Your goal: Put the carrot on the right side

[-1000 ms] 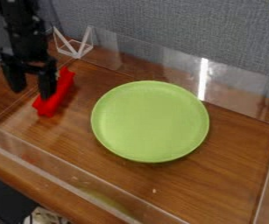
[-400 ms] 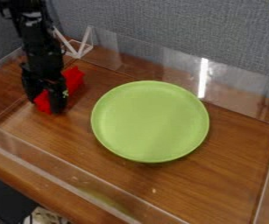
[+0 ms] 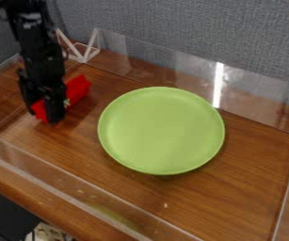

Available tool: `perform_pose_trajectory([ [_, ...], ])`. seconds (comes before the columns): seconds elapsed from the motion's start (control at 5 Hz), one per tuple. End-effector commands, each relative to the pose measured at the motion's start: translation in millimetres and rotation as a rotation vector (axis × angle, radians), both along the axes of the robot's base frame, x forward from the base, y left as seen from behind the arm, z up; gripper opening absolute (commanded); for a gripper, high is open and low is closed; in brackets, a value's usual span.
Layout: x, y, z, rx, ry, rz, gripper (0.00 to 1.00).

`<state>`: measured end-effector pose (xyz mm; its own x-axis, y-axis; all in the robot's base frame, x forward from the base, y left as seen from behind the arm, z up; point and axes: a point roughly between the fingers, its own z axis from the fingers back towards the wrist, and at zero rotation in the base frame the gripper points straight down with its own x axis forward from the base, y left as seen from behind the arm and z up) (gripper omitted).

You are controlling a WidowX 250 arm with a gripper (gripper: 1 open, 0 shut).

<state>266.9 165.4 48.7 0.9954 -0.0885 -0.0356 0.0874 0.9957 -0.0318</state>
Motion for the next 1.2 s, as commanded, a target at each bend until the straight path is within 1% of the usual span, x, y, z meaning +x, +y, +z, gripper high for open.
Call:
perform_pose_trajectory([
  [0.0,3.5,19.0,36.1,0.044,-0.074,0.095,0.00],
  [0.2,13.9,20.5,25.2,0.033,-0.065,0.065,0.00],
  [0.4,23.6,20.1,9.5,0.018,-0.050,0.018,0.00],
  [0.6,27.8,11.0,24.0,0.012,-0.078,-0.021,0.00],
  [0.8,17.1,-1.2,58.3,0.040,-0.103,0.098,0.00],
  [1.0,14.0,-3.1,51.5,0.039,-0.085,0.168,0.00],
])
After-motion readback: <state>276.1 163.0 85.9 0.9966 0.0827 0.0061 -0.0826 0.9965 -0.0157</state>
